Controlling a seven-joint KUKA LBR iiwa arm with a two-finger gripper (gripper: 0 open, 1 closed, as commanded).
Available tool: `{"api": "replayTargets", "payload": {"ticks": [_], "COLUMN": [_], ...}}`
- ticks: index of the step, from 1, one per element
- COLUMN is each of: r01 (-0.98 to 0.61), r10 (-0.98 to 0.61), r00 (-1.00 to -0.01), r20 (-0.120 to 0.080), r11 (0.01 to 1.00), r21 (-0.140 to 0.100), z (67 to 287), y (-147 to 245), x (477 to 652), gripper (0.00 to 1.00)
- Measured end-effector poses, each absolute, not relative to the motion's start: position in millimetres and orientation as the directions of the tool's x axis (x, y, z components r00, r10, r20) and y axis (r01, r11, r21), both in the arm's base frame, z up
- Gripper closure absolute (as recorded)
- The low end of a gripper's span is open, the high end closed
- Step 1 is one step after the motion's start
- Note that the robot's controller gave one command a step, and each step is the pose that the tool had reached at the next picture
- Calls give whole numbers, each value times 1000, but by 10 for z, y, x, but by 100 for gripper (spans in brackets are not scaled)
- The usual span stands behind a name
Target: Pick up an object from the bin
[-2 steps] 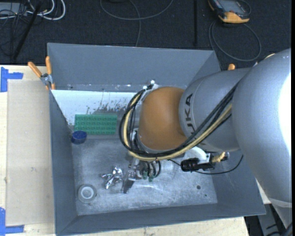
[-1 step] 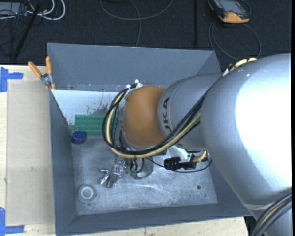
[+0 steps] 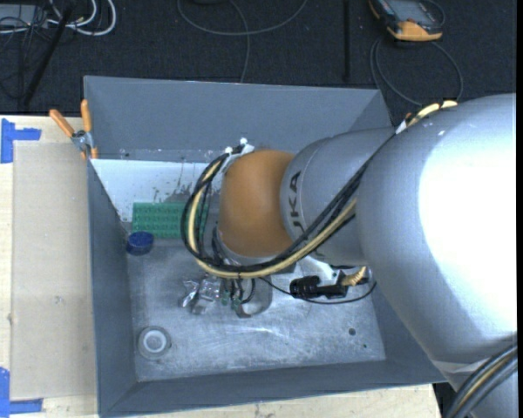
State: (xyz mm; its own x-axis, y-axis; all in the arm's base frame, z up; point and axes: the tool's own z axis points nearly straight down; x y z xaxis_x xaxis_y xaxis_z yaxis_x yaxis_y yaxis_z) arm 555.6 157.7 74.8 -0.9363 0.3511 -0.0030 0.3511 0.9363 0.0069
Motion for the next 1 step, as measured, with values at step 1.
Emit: {"api": "replayTargets", "payload": {"ticks": [1], "r01": [302], "r10": [302], "r00": [-953], "r20": [-7], "r11": [953], "r21": [6], "z": [2858], "y": [1754], "x": [5402], "gripper": [100]}}
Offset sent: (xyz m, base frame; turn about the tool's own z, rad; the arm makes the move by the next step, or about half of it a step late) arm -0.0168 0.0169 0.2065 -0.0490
